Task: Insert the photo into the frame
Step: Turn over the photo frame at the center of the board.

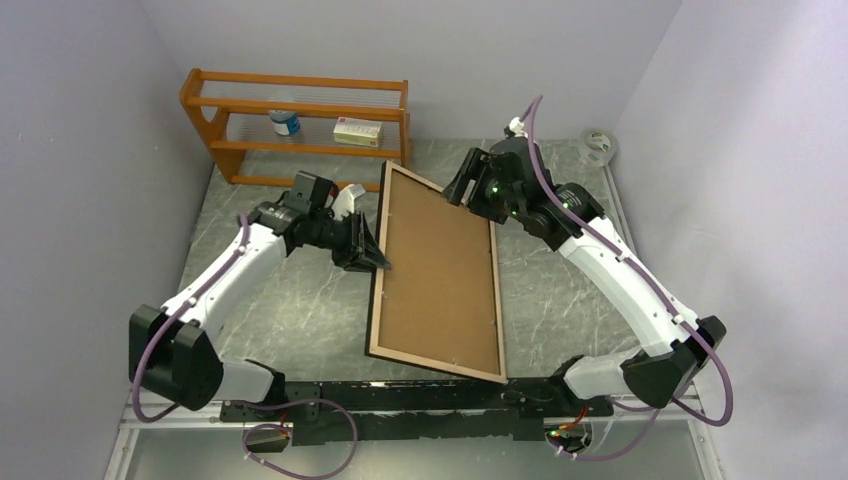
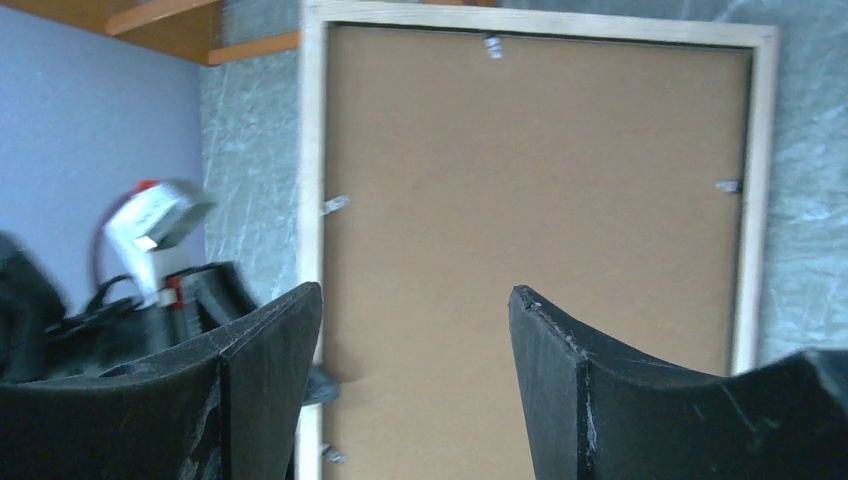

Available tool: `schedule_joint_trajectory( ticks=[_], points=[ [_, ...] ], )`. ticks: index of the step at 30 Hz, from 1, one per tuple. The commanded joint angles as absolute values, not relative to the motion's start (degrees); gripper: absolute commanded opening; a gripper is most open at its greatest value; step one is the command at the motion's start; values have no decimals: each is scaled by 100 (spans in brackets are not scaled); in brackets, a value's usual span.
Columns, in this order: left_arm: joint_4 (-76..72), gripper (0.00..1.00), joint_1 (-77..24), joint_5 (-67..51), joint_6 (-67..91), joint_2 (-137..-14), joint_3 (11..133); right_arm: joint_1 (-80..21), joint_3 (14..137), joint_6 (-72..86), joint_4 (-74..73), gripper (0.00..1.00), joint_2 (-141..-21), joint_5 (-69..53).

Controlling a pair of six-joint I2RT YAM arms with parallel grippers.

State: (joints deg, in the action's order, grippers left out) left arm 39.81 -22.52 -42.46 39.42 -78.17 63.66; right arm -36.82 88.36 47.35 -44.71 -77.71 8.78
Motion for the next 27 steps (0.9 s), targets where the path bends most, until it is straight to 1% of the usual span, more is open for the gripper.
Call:
schedule_joint_trajectory(
  ticks=[1,5,11,17,19,21,24,27],
  points=[
    [5526,2,-2241,-3608,2926,-7335,7370,-3438,8422,4690,-4228,72,-7528,422],
    [6257,2,-2239,-3093,2719,-7419,8129,-3434,8214,4569,-4205,74,-7450,-110],
    [6840,3,-2241,-2384,2421,-7774,9264,-3432,8354,4506,-4316,83,-7460,-297],
    [7259,2,-2241,-1542,1710,-8462,10681,-3435,8417,4481,-4096,92,-7342,-490],
    [7452,2,-2241,-1325,1453,-8725,11303,-3428,8371,4572,-3929,93,-7266,-570],
    [7565,3,-2254,-1186,1279,-8924,11664,-3429,8383,4741,-3811,93,-7230,-633],
    [7414,3,-2324,-1062,904,-8970,11706,-3430,8447,5060,-3608,93,-7278,-789],
    [7159,3,-2372,-657,703,-8928,11651,-3428,8513,5388,-3429,93,-7373,-977]
  ],
)
